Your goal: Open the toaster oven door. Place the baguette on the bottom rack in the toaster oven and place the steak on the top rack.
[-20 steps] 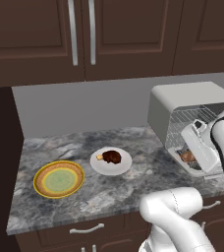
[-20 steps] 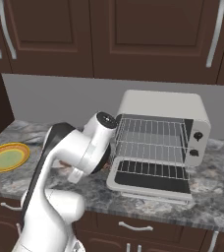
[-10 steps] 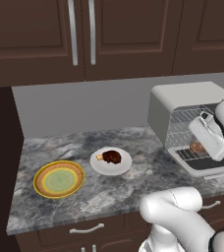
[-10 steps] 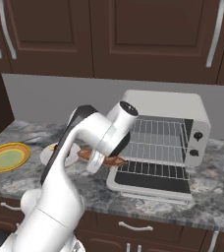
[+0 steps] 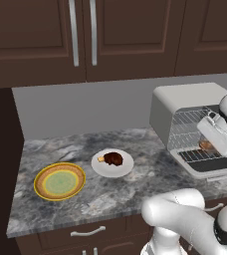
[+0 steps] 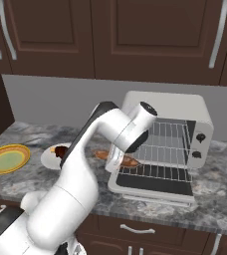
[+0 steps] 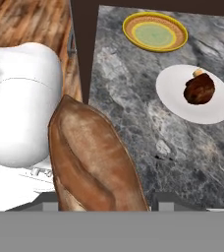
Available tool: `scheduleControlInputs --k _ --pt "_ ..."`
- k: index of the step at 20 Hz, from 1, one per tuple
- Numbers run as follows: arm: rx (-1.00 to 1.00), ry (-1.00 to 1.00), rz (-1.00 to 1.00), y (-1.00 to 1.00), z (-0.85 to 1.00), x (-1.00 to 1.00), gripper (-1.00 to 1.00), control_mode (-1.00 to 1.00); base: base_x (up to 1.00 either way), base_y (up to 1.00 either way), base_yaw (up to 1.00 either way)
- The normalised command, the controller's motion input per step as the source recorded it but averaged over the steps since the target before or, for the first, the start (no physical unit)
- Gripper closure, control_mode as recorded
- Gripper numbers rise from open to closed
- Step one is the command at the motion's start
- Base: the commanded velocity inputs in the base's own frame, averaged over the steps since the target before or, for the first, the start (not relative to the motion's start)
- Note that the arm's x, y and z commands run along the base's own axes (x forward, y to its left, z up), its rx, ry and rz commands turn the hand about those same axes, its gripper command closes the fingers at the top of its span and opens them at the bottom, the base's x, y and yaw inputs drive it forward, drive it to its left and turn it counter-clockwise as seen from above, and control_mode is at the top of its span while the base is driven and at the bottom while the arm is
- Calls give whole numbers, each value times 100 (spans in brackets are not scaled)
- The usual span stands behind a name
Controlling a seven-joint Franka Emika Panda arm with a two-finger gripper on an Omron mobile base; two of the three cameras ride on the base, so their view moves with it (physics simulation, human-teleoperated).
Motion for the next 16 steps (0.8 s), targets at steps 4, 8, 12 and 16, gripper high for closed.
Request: scheduleControlInputs --k 4,8,12,16 --pt "0 0 -10 -19 -24 27 100 -100 0 0 0" --pt "0 0 -15 -13 -30 23 100 -100 0 0 0" --pt "0 -1 -6 -16 -24 25 100 -100 0 0 0" --pt "0 -4 1 -28 -10 23 100 -100 0 0 0"
